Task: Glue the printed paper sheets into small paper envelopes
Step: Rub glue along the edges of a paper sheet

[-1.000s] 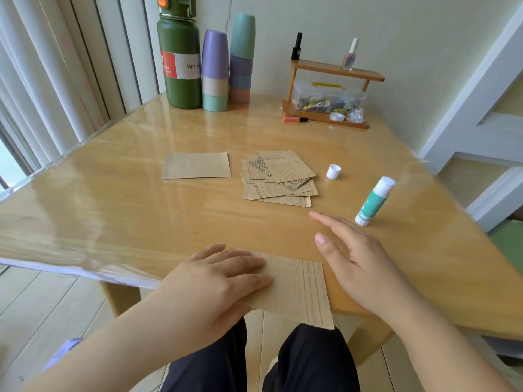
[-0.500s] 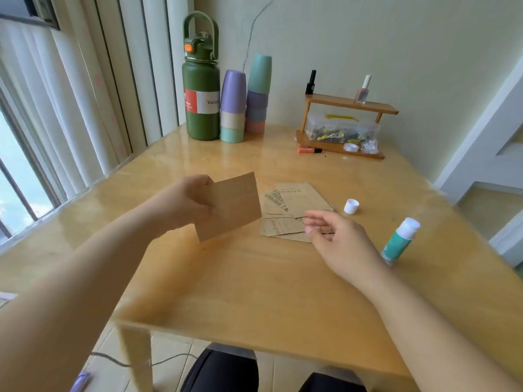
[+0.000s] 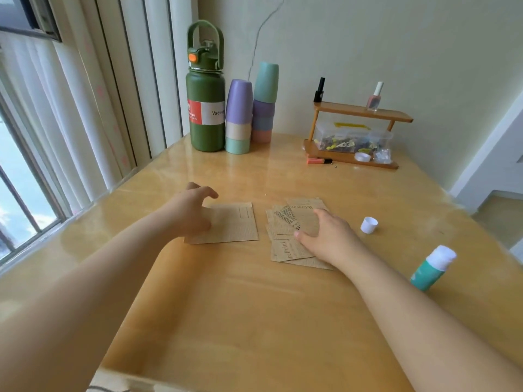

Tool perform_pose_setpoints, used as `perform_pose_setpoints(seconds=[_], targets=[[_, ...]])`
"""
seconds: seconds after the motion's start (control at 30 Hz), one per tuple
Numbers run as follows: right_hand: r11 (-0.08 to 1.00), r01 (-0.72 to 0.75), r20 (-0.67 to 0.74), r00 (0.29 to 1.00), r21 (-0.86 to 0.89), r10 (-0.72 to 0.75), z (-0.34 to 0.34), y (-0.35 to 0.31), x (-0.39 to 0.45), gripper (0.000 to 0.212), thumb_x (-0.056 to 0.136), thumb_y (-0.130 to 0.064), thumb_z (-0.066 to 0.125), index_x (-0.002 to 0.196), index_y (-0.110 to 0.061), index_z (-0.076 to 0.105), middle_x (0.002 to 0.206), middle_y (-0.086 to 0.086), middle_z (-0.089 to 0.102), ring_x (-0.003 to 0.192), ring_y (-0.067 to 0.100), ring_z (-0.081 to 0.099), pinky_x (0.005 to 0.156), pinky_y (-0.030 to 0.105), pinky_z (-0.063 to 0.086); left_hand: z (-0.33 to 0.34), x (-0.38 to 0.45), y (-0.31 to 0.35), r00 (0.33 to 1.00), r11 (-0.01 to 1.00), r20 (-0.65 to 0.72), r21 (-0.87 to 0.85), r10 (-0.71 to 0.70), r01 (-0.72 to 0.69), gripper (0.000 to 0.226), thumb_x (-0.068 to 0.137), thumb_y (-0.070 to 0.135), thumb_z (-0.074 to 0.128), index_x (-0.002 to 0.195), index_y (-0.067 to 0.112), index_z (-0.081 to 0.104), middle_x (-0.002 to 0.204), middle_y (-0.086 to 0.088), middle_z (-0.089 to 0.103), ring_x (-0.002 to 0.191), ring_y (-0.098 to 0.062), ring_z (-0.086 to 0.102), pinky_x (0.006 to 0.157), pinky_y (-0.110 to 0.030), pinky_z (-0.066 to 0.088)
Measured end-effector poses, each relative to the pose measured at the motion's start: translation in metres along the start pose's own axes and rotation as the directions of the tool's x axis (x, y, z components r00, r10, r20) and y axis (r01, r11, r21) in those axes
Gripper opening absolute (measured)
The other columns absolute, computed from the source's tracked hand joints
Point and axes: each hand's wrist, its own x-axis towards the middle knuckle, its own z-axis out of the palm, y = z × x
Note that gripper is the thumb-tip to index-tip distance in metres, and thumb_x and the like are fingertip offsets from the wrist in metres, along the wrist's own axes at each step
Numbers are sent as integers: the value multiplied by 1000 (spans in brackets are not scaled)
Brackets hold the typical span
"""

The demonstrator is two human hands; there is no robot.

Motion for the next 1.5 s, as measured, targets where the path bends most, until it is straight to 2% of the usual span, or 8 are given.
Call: perform_pose_setpoints(seconds=[0.13, 0.43, 0.53, 0.97, 1.17, 1.27, 1.37, 1.5], targets=[[999, 35, -87, 996, -16, -36, 3, -2, -5, 56, 90, -43, 56, 139, -18, 42, 131, 4, 56, 122, 23, 49, 92, 30, 42, 11, -7, 17, 978, 922, -120, 370, 171, -116, 68, 81, 12, 63, 139, 31, 34, 148, 0, 19, 133, -26, 25, 106, -46, 28], [935, 355, -220, 914, 21, -342, -8, 24, -52, 16, 94, -15, 53, 100, -17, 67, 83, -8, 65, 73, 7, 54, 64, 22, 40, 39, -63, 65, 842, 862, -219, -8, 493, -506, 41, 89, 12, 52, 128, 24, 50, 129, 12, 46, 88, 8, 50, 78, -10, 35], [884, 442, -185, 891, 154, -414, -12, 44, -82, 22, 83, -3, 63, 86, -25, 68, 84, -11, 69, 74, -5, 57, 69, 7, 40, 51, -83, 58, 786, 790, -196, -77, 586, -608, 27, 88, 17, 53, 114, 24, 60, 123, 14, 52, 81, 24, 43, 72, 0, 31], [820, 517, -221, 854, 247, -472, -14, 94, -147, 24, 77, -21, 53, 89, -26, 73, 102, -22, 67, 107, -1, 58, 93, 10, 40, 86, -104, 63, 558, 561, 67, -53, 827, -826, 36, 88, 43, 56, 117, 23, 63, 123, 15, 56, 115, -1, 48, 100, -22, 36], [922, 200, -532, 847, 333, 8, -38, 118, -155, 16, 78, -28, 66, 79, -20, 53, 81, -6, 56, 80, 8, 54, 70, 6, 37, 87, -106, 64, 555, 557, 63, -41, 830, -829, 36, 88, 43, 54, 116, 23, 64, 122, 13, 57, 113, -5, 51, 97, -24, 39], [884, -94, -318, 911, 459, 262, -39, 128, -136, 46, 76, -33, 74, 112, -26, 47, 112, -9, 52, 99, 11, 54, 80, 13, 40, 88, -109, 65, 544, 547, 69, -39, 836, -836, 35, 88, 42, 54, 114, 23, 65, 120, 12, 57, 111, -6, 51, 95, -24, 40], [856, -142, -164, 953, 497, 253, -37, 125, -117, 60, 77, -40, 72, 127, -30, 41, 120, -15, 49, 110, 5, 50, 94, 27, 41, 88, -111, 67, 541, 544, 65, -35, 838, -838, 33, 87, 42, 55, 113, 24, 66, 117, 11, 58, 107, -7, 52, 92, -25, 42], [838, -72, -136, 976, 541, 172, -29, 121, -101, 27, 87, -32, 63, 111, -31, 50, 112, -15, 63, 99, 6, 61, 83, 24, 44, 86, -114, 67, 541, 542, 58, -6, 839, -840, 33, 85, 39, 56, 112, 24, 66, 110, 10, 58, 99, -10, 53, 88, -30, 43]])
